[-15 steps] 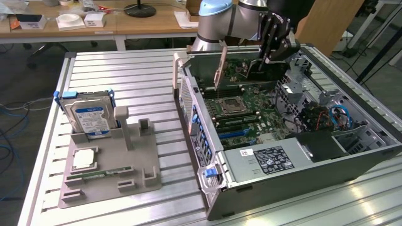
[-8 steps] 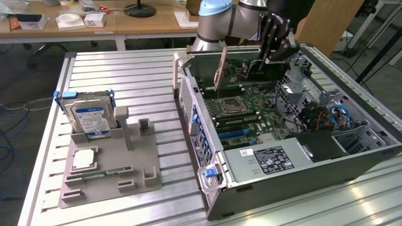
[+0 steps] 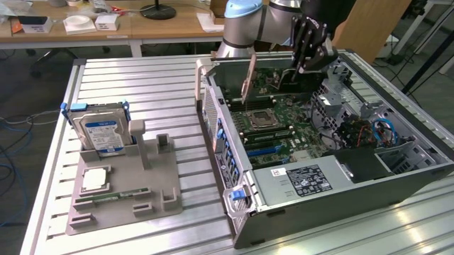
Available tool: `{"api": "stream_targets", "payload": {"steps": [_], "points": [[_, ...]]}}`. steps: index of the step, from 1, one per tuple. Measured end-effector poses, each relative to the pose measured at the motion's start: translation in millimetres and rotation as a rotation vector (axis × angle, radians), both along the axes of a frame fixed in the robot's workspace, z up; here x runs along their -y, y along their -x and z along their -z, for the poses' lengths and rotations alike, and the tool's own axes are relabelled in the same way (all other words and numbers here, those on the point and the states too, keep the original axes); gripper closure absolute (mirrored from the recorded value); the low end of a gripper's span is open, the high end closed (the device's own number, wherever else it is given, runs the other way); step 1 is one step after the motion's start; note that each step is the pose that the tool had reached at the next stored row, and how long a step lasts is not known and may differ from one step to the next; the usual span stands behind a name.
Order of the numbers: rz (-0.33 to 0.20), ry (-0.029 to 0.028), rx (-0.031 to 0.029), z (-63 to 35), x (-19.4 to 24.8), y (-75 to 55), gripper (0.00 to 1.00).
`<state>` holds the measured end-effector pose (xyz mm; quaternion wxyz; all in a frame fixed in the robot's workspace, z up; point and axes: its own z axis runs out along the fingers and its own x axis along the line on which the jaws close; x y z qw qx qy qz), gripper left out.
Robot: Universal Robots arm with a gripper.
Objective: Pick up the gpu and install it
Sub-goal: 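Insert the gpu into the slot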
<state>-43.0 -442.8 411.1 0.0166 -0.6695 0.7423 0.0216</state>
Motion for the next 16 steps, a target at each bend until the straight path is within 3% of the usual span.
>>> {"api": "stream_targets", "payload": {"steps": [16], "points": [[0.000,0.0000,0.0000,6.4,0.0,0.0,0.74]]}}
